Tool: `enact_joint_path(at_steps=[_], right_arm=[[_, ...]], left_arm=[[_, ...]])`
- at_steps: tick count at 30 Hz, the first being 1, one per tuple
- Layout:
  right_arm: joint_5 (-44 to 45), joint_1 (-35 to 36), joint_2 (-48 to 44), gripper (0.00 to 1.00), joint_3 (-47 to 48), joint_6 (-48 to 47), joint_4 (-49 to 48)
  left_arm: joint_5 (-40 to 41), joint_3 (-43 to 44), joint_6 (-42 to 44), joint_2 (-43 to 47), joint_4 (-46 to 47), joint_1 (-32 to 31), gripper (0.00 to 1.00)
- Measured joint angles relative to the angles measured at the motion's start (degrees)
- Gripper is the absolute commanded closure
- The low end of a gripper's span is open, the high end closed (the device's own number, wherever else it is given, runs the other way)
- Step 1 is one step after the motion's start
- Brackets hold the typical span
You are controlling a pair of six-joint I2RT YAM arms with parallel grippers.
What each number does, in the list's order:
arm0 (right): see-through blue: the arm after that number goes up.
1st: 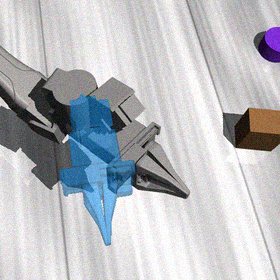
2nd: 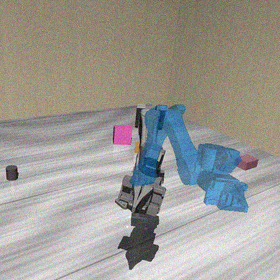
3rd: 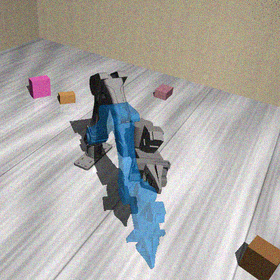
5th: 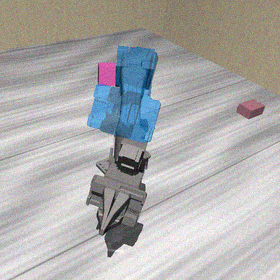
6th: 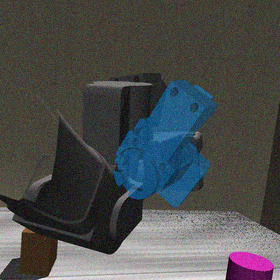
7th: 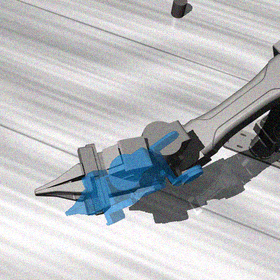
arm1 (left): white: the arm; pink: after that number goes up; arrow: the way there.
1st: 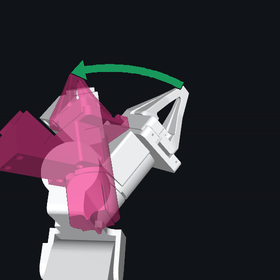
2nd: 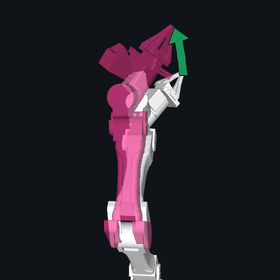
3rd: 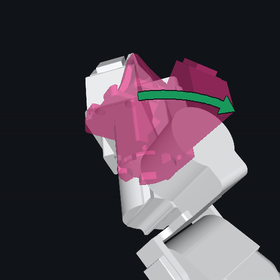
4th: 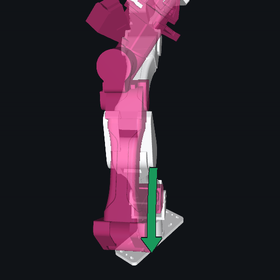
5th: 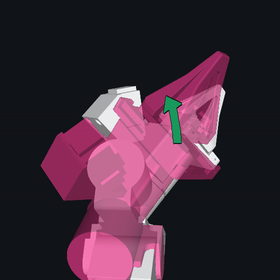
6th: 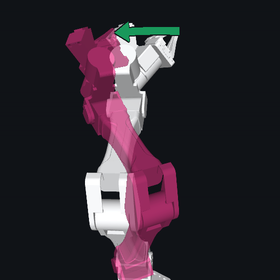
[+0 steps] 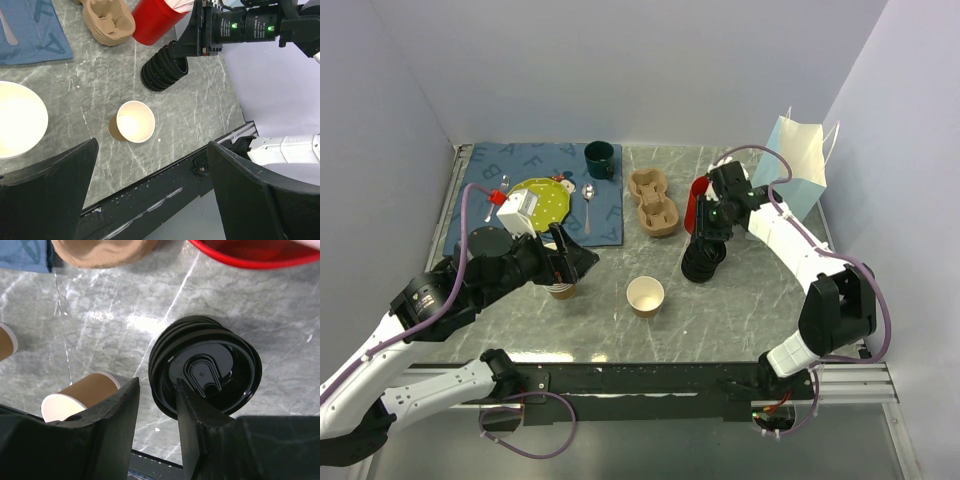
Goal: Pack the takeout coffee
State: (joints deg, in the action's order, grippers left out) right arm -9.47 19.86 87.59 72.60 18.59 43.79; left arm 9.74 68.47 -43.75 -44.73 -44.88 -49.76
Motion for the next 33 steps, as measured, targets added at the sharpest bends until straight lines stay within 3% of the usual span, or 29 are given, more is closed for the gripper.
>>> enact_joint_path(at_steps=[16,23,33], right_arm=[[2.8,1.1,3.7,0.6,2.7,1.5,0.5],[3.0,1.3,4.6,0.75,2.8,2.2,0.5],[2.6,1.3,4.0,0.79,2.8,2.8,0.5]], left_arm=[[0.0,0.0,0.0,0.0,-0.1,0.0,0.03],[0.0,0.0,0.2,0.0,-0.4,0.0,0.03],[0.0,0.0,0.2,0.2,-0.5,0.0,0.03]])
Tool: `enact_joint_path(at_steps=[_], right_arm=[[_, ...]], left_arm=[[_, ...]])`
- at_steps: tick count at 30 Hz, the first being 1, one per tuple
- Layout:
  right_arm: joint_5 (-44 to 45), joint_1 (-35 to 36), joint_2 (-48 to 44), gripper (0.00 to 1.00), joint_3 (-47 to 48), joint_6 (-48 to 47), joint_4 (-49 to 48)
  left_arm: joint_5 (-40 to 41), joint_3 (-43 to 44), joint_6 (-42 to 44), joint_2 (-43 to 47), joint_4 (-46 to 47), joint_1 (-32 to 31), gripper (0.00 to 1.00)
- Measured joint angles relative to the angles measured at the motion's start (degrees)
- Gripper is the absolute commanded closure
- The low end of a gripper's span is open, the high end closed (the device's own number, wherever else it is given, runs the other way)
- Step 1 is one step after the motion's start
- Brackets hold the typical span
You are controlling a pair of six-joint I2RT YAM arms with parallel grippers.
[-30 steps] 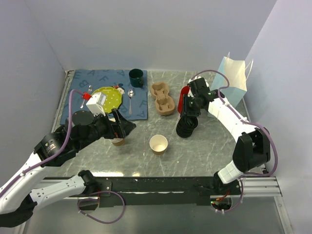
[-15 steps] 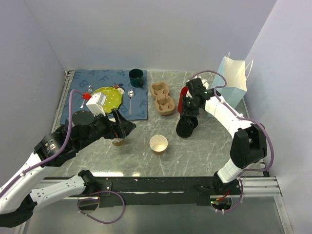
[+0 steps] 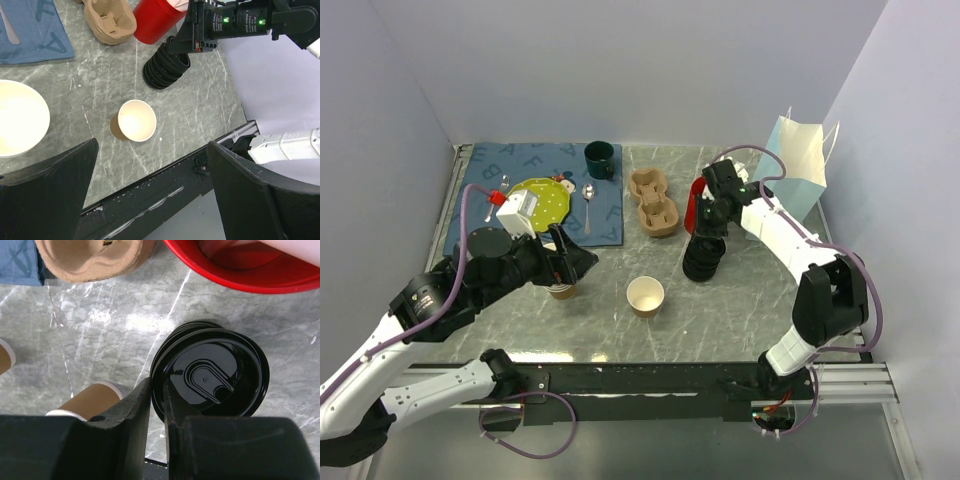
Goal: Pack the takeout coffee
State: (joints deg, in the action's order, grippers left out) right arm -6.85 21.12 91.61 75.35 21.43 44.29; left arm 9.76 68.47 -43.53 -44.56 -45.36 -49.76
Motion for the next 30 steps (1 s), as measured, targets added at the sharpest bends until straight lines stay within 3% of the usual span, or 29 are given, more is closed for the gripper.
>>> enact_joint_path(at_steps=[10,16,23,30], right_arm=[[-0.1,0.0,-4.2,0.82,-0.7,0.2,-0.1],[-0.1,0.0,-6.9,0.83,-5.9,0.4,-2.8],[-0.6,0.1,-14.2,0.82,-16.9,0.1,-12.7],[-1.4,0.1,-17.2,0.83,-18.7,-0.1,-19.8]], left_arm=[[-0.1,-0.5,0.0,0.2,0.2,0.0,0.03],[-0.1,-0.7,0.0,0.2,0.4,0.0,0.03],[-0.4,-0.7,0.0,0.2,0.5,0.0,0.03],[-0.5,-0.7,0.5,0.1,0.4,0.0,0.03]])
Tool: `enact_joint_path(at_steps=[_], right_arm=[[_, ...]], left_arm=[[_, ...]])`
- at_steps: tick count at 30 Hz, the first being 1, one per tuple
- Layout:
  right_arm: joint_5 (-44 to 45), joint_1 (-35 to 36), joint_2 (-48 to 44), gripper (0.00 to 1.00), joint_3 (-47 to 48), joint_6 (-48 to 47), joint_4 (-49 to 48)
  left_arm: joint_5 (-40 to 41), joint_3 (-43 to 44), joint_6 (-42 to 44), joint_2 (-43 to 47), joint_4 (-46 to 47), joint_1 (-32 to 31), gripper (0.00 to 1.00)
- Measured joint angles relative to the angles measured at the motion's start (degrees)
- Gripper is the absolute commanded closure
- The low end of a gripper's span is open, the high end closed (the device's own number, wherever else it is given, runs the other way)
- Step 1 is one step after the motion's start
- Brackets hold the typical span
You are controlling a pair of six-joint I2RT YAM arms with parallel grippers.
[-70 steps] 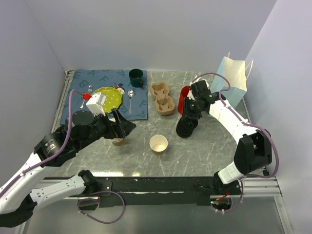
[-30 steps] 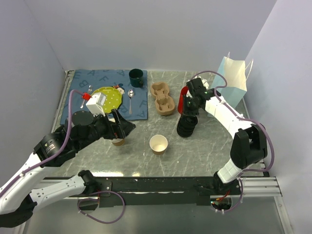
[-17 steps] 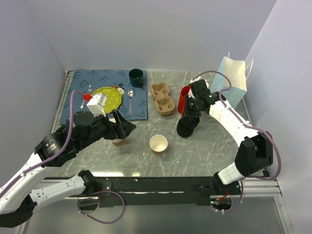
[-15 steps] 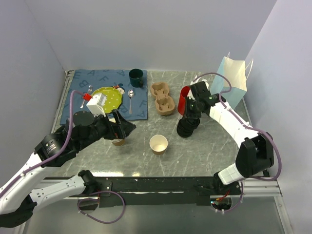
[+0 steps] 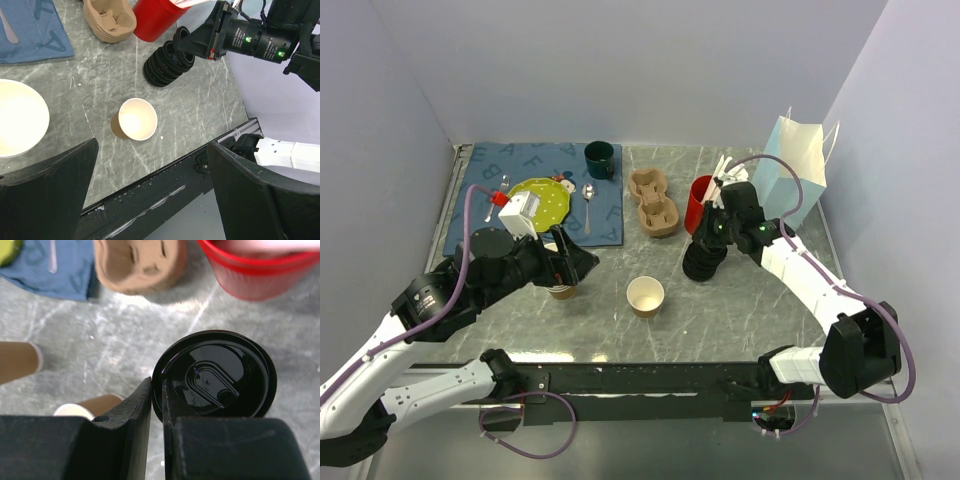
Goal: Pack the takeout coffee
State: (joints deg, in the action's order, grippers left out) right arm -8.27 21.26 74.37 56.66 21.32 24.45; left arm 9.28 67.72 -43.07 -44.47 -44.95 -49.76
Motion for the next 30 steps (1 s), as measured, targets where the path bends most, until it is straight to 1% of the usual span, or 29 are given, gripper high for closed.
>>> enact_joint_path(at_steps=[3,10,12,15,19,24,27,28,30], right_arm=[[-0.3,0.0,0.0,0.83,0.0,0.1,-1.4],[-0.2,0.0,-0.2,0.85,0.0,0.7,-1.2],[-0.2,0.0,-0.5,0.85,0.9,0.8,0.7],[-2.2,0.0,-1.9,0.84,3.7,0.3,3.3],[-11.9,0.0,-6.7,0.85,9.1,-2.9,7.0],[-30.3,0.5,-11.3,0.85,15.1,-8.0,13.7],[-40.1,3.3,-13.0,0.87,15.3,-8.3,15.8],[-44.3,5.0,-13.4,0.87,15.3,-7.3,16.4],[-49.7,7.4,-13.9,0.87,15.3,-5.7,16.7]], left_arm=[[0.0,0.0,0.2,0.0,0.0,0.0,0.03],[0.0,0.0,0.6,0.0,-0.2,0.0,0.03],[-0.3,0.0,1.9,0.0,-0.1,0.0,0.01],[-2.7,0.0,6.3,0.0,0.2,0.0,0.01],[-9.1,0.0,15.8,-0.3,1.4,0.0,0.01],[-15.8,-0.1,28.9,-0.6,4.5,0.0,0.02],[-17.7,-0.6,35.6,-0.3,8.1,0.0,0.02],[-18.1,-0.5,37.8,-0.5,9.1,0.0,0.03],[-18.8,0.0,41.6,-1.2,10.3,0.0,0.03]])
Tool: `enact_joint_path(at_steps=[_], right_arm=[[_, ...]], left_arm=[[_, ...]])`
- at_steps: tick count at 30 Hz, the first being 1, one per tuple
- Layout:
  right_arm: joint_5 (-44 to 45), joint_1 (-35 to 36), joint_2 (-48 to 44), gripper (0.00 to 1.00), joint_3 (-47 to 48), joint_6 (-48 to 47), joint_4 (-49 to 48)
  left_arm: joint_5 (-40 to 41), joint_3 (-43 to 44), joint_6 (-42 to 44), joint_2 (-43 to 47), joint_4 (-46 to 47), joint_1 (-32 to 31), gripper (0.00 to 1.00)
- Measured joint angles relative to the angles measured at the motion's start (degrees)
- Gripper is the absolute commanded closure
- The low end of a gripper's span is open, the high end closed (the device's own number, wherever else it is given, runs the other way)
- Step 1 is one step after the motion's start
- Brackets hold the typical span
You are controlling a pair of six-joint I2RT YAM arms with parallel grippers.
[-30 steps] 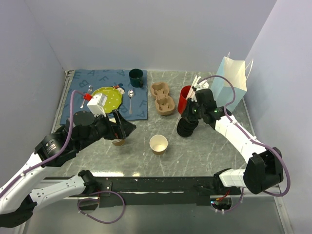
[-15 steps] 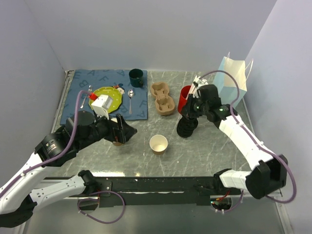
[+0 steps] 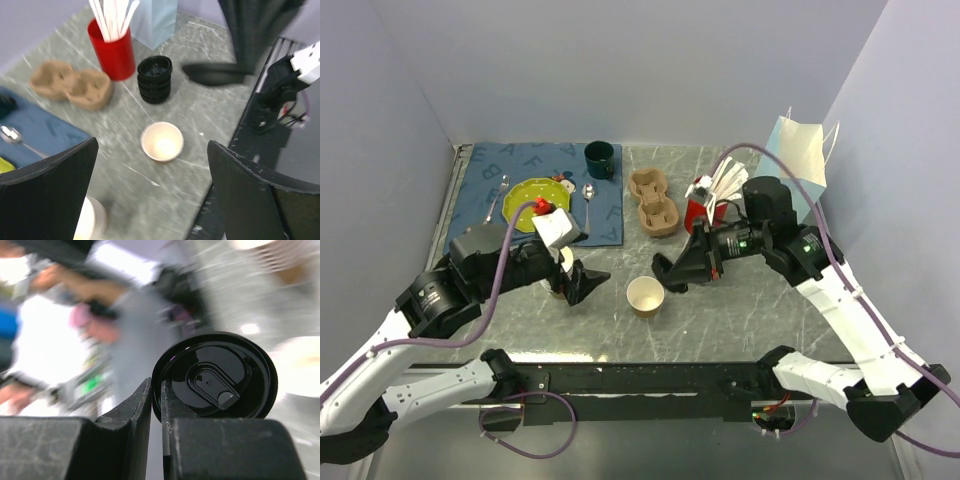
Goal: Pack the takeout coffee
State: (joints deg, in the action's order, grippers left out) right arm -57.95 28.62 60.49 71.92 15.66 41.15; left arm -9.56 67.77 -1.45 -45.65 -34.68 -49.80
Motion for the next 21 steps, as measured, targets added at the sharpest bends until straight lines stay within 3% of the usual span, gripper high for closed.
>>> enact_joint_path(at_steps=[9,21], right_arm=[[-14.3,4.6,-4.7,0.87,-5.1,18.7,-14.3],[-16.9,5.9,-4.7,0.87,-5.1,25.8,-18.3]], left_arm=[[-8.3,0.8,12.9,-4.3,5.0,0.0,0.02],[-24.2,3.0,21.8,-10.1,8.6,0.0,0.09]])
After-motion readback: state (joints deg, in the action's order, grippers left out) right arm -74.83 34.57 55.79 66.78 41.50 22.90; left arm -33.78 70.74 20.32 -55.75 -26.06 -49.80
